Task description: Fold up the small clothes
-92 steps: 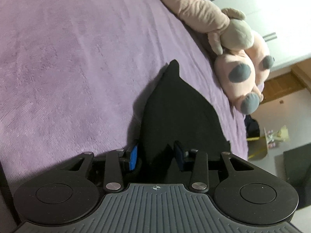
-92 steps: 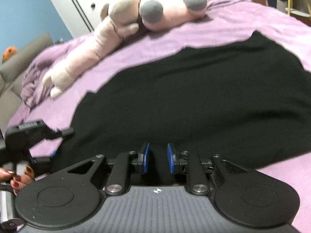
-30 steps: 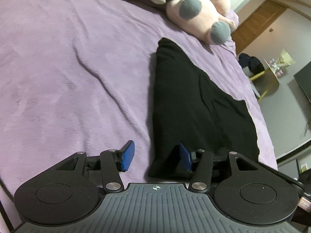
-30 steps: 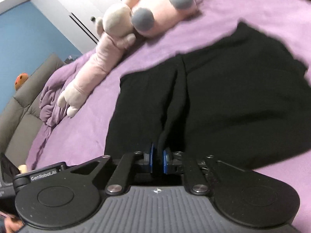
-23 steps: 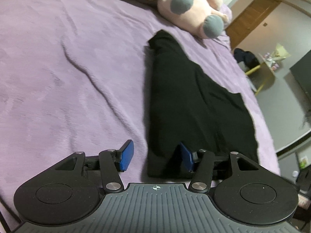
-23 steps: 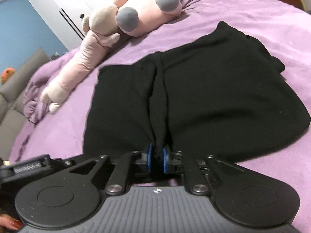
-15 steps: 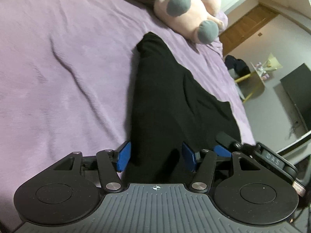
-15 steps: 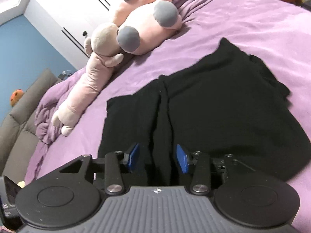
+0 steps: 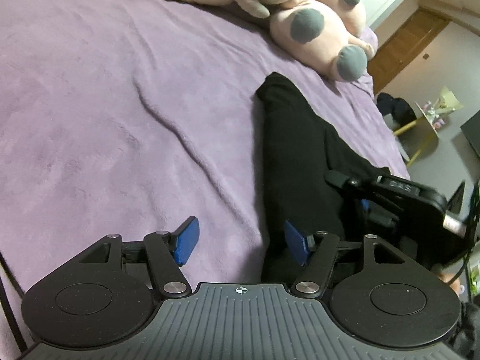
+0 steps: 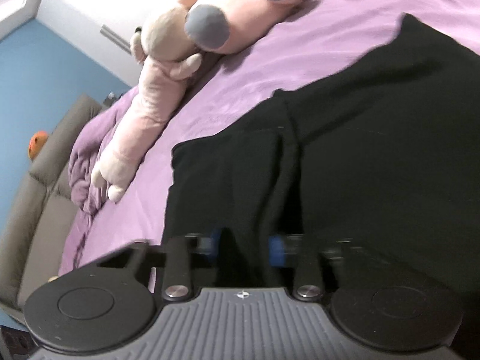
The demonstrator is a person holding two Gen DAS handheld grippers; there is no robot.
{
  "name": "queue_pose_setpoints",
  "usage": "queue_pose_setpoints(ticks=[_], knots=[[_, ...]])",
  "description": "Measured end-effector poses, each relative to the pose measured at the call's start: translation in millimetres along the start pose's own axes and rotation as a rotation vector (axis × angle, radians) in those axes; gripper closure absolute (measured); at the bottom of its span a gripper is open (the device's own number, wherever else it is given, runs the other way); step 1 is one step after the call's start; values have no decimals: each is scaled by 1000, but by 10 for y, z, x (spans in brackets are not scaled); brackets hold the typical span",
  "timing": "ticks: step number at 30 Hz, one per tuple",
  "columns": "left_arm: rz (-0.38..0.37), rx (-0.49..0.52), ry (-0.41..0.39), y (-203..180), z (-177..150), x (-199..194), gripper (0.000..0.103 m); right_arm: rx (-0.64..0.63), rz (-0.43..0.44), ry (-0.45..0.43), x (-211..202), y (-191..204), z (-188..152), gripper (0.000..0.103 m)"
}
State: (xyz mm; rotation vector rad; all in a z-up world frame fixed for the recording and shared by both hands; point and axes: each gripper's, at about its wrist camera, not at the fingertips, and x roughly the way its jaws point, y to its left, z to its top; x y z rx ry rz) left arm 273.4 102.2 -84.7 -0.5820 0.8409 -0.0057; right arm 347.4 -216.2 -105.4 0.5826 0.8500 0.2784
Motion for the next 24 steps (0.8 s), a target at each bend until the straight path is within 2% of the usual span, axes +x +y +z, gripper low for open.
queue_pose_setpoints(ticks=[3,5,7,8,10,14,16,17,19,21,22,23,24], knots=[[19,32,-2,-83,19,5,34,-224,-146,-65,-134,313,-3,96],[2,61,0,-170,24,12,34,-391,-286,-146,-309,502,-16,96],[-17,88,7,-268,10,29,34,-533,-481,-238,-484,581,-57,96],[-26,100,12,-323,-5,43,34,-541,-534,-263,-564,532,-47,96],[-47,119,25,-416,-29,90,34,-452,-588,-263,-696,276,34,95],[-76,164,84,-626,-129,226,34,-214,-470,-149,-862,-331,119,84],[-91,198,99,-690,-193,234,34,-111,-359,-179,-1127,-566,58,71],[-98,214,101,-713,-224,227,33,-74,-300,-190,-1245,-652,-4,56],[-90,241,105,-747,-292,244,33,-3,-190,-171,-1373,-793,-172,47],[-71,239,117,-773,-349,286,33,-6,-157,-149,-1389,-831,-315,48],[-70,239,120,-799,-378,297,33,-42,-178,-160,-1382,-781,-359,49],[-68,244,121,-825,-397,299,32,-88,-211,-173,-1371,-724,-393,63],[-65,257,123,-863,-415,295,32,-133,-251,-177,-1340,-664,-395,89]])
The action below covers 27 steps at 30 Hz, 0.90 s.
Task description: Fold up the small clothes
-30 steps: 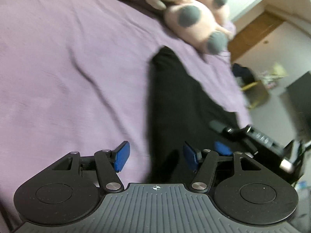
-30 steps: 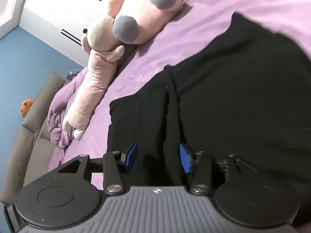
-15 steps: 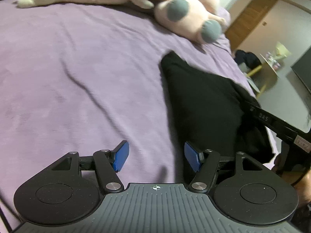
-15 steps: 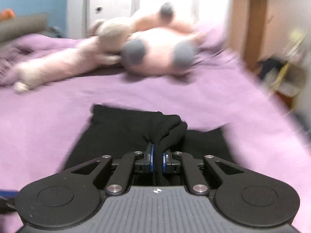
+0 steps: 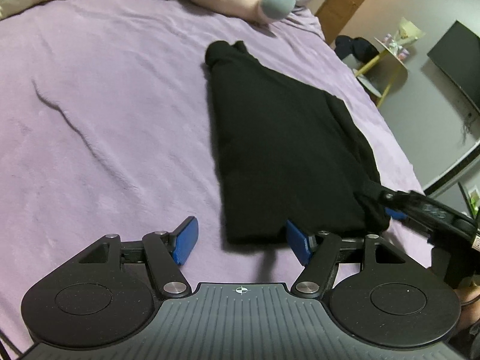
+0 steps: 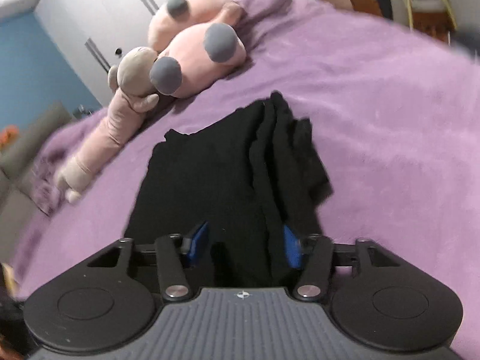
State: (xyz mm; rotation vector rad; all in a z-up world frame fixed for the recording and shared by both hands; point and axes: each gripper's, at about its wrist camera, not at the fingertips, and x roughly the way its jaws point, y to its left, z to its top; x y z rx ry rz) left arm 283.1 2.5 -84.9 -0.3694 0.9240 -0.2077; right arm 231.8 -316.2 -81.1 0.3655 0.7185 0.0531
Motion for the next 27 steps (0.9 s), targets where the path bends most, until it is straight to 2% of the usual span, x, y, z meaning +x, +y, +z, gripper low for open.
queue_pose_setpoints(ticks=[1,3,4,6,7,8,10,11,14,16,17,19,20,21,26,27], knots=[[5,18,3,-43,-3,6,32,-31,-34,0,13,57,21,95],[22,40,9,-106,1,17,32,-17,-38,-6,-8,116,94,96],[32,44,11,-119,-5,12,32,79,32,-18,-75,17,132,96],[49,38,7,-120,3,0,32,382,233,-41,-173,-395,110,97],[56,29,3,-108,3,-6,32,499,275,-54,-198,-586,47,97],[61,22,2,-97,4,-3,32,518,233,-45,-191,-673,21,98],[70,15,6,-94,-10,12,32,343,13,23,-152,-641,-23,102],[75,21,4,-105,-16,12,32,280,-7,47,-135,-625,-55,102],[87,70,6,-191,-31,44,31,339,55,17,-227,-715,-21,99],[101,85,5,-234,-29,67,30,334,56,-30,-264,-721,70,98],[105,82,5,-243,-23,77,30,324,60,-40,-269,-700,112,93],[109,78,7,-251,-13,90,29,292,81,-34,-213,-618,215,76],[111,80,7,-255,-7,95,29,261,77,-28,-189,-553,244,65],[112,84,7,-263,-9,92,29,209,69,-22,-138,-462,275,62],[122,108,16,-284,-10,119,27,113,30,30,245,-199,403,63],[124,114,17,-292,-15,122,27,93,22,30,290,-146,418,73]])
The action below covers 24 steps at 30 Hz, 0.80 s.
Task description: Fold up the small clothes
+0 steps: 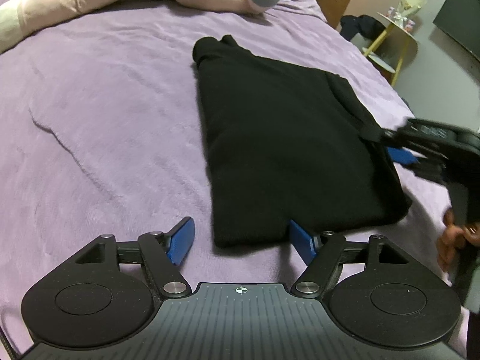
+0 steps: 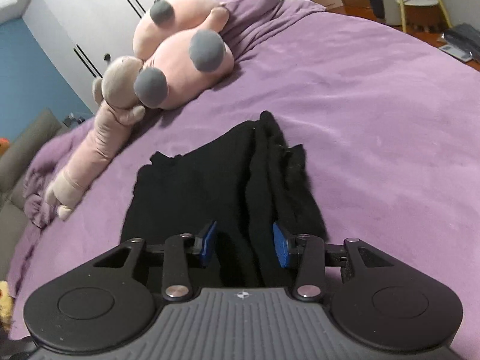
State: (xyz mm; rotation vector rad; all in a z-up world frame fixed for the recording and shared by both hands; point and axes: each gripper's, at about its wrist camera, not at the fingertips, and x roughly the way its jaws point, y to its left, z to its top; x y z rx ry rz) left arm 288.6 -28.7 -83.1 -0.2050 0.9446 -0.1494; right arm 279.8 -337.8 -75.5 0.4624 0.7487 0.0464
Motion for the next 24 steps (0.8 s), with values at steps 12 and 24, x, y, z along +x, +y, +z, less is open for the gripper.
queue_pose_setpoints(ticks=[12,24], knots=[[-25,-13,-6,102,39,-86,26,-73,-146,-48,-42,-90,-93,100],[-46,-179,-104,419,494,-135,25,-148,-107,-73,396,210,336,58]])
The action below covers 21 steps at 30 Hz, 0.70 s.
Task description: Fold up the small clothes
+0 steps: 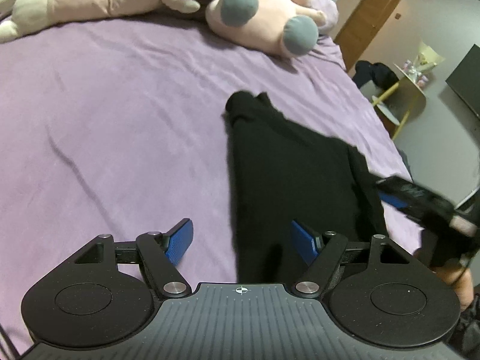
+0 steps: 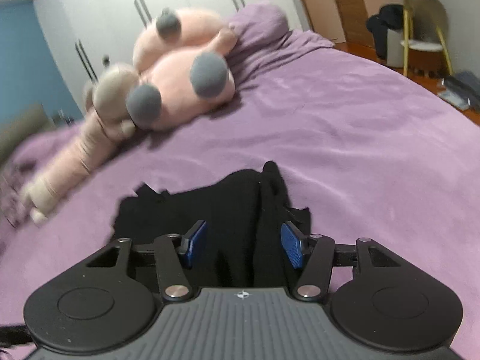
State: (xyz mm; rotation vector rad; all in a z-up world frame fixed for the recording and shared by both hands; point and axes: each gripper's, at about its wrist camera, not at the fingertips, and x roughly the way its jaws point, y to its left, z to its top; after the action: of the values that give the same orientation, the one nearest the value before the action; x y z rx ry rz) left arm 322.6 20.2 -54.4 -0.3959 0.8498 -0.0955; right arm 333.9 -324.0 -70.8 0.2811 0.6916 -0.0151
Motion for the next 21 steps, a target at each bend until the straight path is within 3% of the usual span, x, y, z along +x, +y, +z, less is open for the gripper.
queue_pose_setpoints(ticks=[1,2,5,7,10,11,12,13,14,15,18,21], knots=[[-2,9,-3,-28,45,52,25,-31,-12,3,66,46,-2,70],[-2,13,-2,-53,86,108,25,-72,-31,4,108,92,-9,96],[-6,15,-7,-102,170,263,25,-136,-92,-65,55,119,-20,97],[-16,26,-13,-122,187,358,25,-94,-137,-39,125,-28,-52,97],[-31,23,-12,-131,237,507,25,-45,-84,-37,130,-192,-99,96],[-44,15,-12,-107,256,561,25,-41,-61,-40,85,-223,-81,94],[-58,7,-6,-75,274,608,24,-14,-37,-47,26,-284,-57,83],[-72,-4,3,-44,291,652,24,28,-23,-42,-12,-364,-27,69],[-85,-22,18,-1,310,715,24,60,-25,-24,-8,-429,6,43],[-101,-41,23,39,320,763,24,91,-9,-9,-22,-525,21,34],[-143,-89,3,103,345,857,24,230,164,86,76,-833,4,34],[-183,-148,-10,120,394,968,24,280,227,90,164,-912,2,43]])
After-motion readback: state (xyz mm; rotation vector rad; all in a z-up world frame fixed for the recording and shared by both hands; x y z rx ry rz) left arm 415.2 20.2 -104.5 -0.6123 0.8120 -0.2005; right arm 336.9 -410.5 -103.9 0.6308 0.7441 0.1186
